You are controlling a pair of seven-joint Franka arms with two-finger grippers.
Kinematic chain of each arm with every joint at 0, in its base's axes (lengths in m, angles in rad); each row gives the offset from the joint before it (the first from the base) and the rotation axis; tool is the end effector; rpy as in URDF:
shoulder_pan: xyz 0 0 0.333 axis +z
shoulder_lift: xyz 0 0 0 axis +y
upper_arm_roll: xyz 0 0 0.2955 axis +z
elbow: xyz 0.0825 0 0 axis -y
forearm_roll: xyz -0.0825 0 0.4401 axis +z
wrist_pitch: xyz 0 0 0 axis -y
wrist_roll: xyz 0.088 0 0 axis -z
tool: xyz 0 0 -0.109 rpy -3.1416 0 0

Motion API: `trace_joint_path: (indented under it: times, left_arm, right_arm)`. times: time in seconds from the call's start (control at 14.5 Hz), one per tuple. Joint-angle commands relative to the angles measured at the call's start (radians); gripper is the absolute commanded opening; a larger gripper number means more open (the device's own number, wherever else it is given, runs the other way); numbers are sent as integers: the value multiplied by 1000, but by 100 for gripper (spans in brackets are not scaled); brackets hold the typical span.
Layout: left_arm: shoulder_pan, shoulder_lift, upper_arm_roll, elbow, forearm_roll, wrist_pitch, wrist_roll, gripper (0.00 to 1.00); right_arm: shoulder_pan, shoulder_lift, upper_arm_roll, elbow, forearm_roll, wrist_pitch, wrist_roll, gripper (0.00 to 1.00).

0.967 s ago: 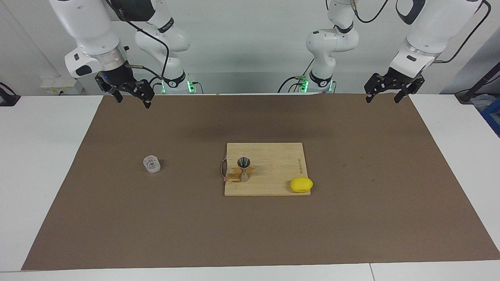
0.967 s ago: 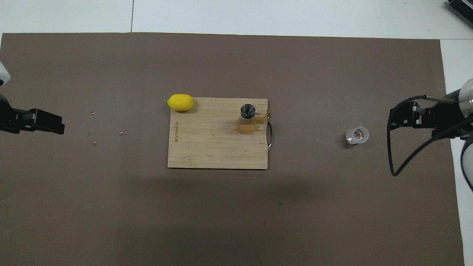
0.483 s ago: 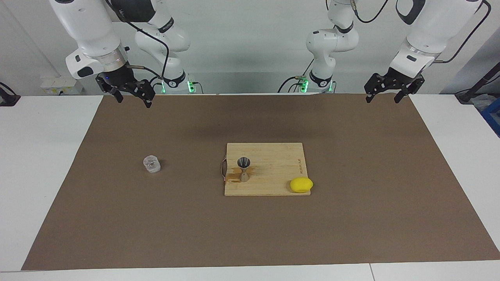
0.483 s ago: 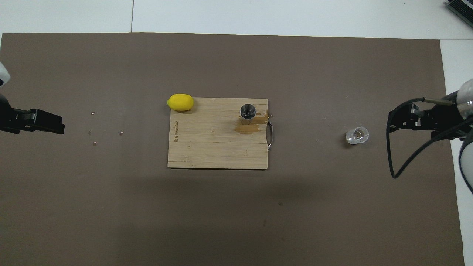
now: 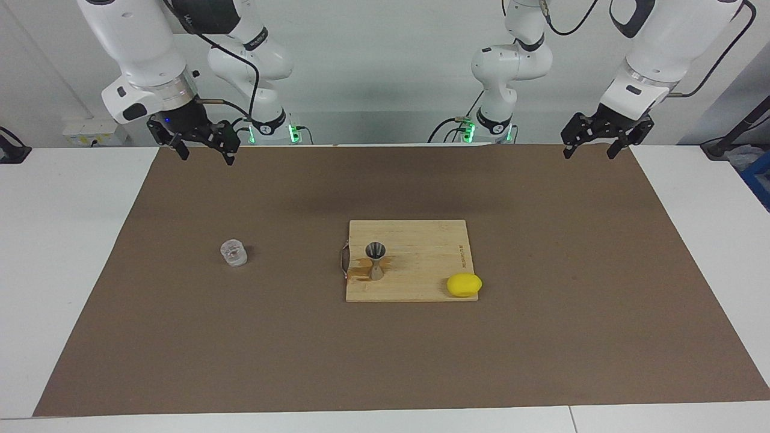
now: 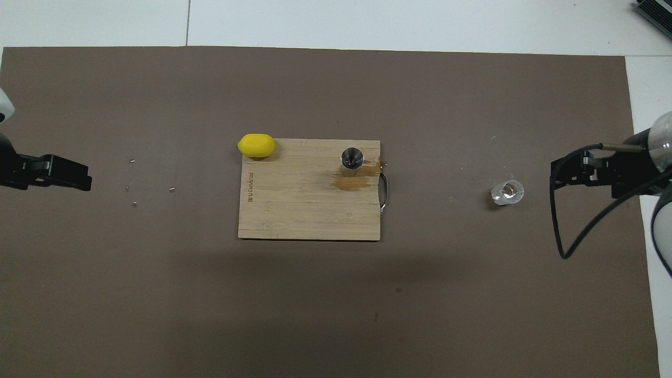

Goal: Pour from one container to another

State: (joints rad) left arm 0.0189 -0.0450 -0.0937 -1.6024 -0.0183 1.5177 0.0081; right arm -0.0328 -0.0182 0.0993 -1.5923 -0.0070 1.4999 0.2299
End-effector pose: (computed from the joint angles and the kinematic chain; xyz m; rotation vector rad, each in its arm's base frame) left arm 0.5898 -0.0474 0.6078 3.1255 -0.1303 -0.0631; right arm 0.5959 0.0393 0.5957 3.1094 -0.2551 -0.1126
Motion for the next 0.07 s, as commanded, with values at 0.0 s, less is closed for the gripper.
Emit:
trace_joint_path:
  times: [0.0]
  left_arm:
    - [9, -29, -4, -30, 15, 7, 3, 100]
  right_arm:
    - [-9, -6, 7, -9, -2, 16, -24, 100]
